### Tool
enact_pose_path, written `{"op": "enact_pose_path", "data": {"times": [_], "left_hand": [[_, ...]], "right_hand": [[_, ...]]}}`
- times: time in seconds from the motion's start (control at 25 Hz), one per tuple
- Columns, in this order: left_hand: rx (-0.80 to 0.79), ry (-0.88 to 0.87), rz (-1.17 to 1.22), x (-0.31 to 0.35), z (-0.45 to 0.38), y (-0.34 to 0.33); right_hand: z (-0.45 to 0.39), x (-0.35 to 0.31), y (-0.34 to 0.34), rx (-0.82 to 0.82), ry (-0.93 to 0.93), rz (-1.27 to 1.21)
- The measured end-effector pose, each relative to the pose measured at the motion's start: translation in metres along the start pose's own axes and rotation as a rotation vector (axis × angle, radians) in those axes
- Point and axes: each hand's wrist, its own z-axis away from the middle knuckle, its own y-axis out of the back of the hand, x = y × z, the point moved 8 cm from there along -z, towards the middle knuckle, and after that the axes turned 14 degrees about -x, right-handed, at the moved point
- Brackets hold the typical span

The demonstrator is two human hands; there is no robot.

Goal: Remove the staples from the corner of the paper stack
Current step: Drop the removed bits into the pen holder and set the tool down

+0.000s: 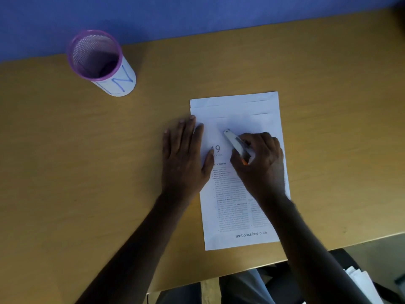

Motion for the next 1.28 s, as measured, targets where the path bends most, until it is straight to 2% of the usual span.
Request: {"op": "enact_pose_path", "data": {"times": [0.2,0.44,0.8,0.92,1.08,1.28], "left_hand": [[0.023,-0.003,0.009,0.000,0.000,-0.001],[0.046,-0.015,0.035,0.000,0.000,0.000],[0.036,-0.013,0.036,0.001,-0.001,0.001],[0.040,-0.012,0.036,0.002,-0.001,0.001],[0.035,0.000,0.033,0.003,-0.002,0.001],[0.039,0.000,0.028,0.002,-0.002,0.003]], "right_hand": [[-0.083,0.037,0.050,0.168,-0.029,-0.044],[-0.169,0.081,0.078,0.207,-0.144,-0.011],[-0.194,0.091,0.084,0.172,-0.222,0.027],[-0.173,0.087,0.087,0.197,-0.223,-0.026],[-0.090,0.084,0.074,0.274,-0.248,-0.205],[0.009,0.084,0.038,0.196,-0.424,-0.231]]}}
